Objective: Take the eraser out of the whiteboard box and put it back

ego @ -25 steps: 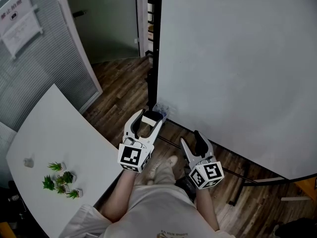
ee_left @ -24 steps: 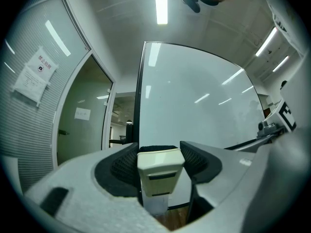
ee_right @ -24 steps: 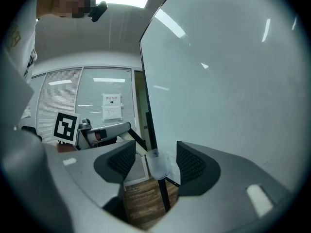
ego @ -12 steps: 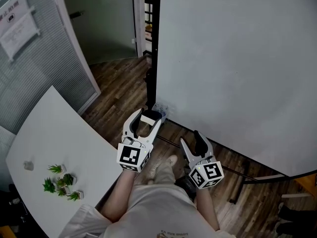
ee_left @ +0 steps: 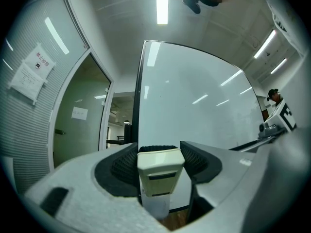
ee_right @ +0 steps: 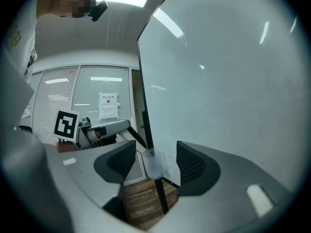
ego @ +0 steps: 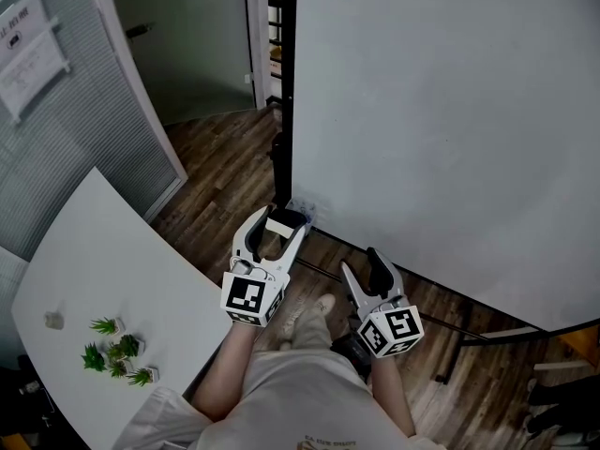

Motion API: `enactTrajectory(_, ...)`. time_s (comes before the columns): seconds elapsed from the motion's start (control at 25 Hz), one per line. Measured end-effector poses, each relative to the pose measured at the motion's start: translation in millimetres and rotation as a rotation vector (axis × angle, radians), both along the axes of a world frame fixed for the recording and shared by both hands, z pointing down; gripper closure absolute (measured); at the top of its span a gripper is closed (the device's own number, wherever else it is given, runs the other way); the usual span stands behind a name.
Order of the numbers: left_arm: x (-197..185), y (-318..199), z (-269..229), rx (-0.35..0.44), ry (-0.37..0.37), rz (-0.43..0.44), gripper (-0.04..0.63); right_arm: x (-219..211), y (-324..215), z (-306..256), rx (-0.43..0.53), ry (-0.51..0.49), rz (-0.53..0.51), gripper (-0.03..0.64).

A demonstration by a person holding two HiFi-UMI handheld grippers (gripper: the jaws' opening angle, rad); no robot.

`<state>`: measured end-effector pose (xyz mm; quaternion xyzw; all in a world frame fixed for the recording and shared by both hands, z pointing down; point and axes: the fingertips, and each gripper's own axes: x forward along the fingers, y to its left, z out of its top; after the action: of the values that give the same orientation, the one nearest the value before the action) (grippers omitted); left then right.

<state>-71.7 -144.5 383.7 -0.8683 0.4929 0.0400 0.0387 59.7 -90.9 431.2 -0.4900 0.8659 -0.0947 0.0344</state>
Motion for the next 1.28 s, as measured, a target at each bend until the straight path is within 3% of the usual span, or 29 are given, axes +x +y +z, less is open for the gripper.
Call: enactTrajectory(1.28, 9, -22, 15, -0.038, 0.005, 0.007, 0.328, 15, -16, 9, -0.027, -0.002, 0.025, 0.356)
